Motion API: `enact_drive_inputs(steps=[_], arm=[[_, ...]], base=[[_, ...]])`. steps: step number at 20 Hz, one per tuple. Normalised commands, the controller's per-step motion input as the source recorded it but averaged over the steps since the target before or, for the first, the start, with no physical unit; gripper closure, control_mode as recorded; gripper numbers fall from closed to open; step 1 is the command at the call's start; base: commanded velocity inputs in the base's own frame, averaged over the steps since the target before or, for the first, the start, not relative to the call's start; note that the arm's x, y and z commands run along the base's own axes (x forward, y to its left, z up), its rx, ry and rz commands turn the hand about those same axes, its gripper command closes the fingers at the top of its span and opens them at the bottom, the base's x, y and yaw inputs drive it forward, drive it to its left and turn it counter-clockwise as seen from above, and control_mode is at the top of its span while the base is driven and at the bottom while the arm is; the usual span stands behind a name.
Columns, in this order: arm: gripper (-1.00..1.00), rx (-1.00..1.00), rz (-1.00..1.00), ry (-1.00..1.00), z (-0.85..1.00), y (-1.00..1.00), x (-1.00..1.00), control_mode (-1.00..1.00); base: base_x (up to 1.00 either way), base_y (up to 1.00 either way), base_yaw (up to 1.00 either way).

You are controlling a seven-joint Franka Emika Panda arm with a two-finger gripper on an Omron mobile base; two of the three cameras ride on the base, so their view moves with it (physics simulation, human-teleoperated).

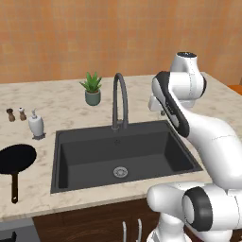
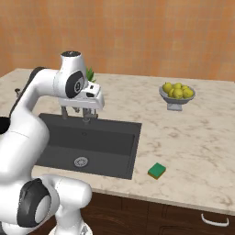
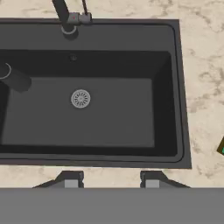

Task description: Pick the pan and sponge and place them into the sink. Then turn on the water.

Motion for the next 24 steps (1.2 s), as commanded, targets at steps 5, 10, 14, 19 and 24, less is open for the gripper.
enact_drive_inputs(steps=[5, 10, 14, 19, 24], arm=[[-1.00, -0.01, 0.02, 0.00, -0.14, 0.52, -0.55, -1.00], [-1.00, -0.17, 0.07, 0.04, -0.15, 1.00, -0.61, -1.00], [-1.00, -0.17, 0.13, 0.30, 0.00, 1.00, -0.10, -1.00], [-1.00, -0.17, 0.02, 0.24, -0.06, 0.72, 0.09, -1.00], [-1.00, -0.05, 0.00, 0.09, -0.25, 1.00, 0.01, -1.00]], base=[[0.00, 0.00, 0.00], [0.00, 0.00, 0.00], [0.00, 0.00, 0.00], [0.00, 0.00, 0.00], [0.00, 0.00, 0.00]])
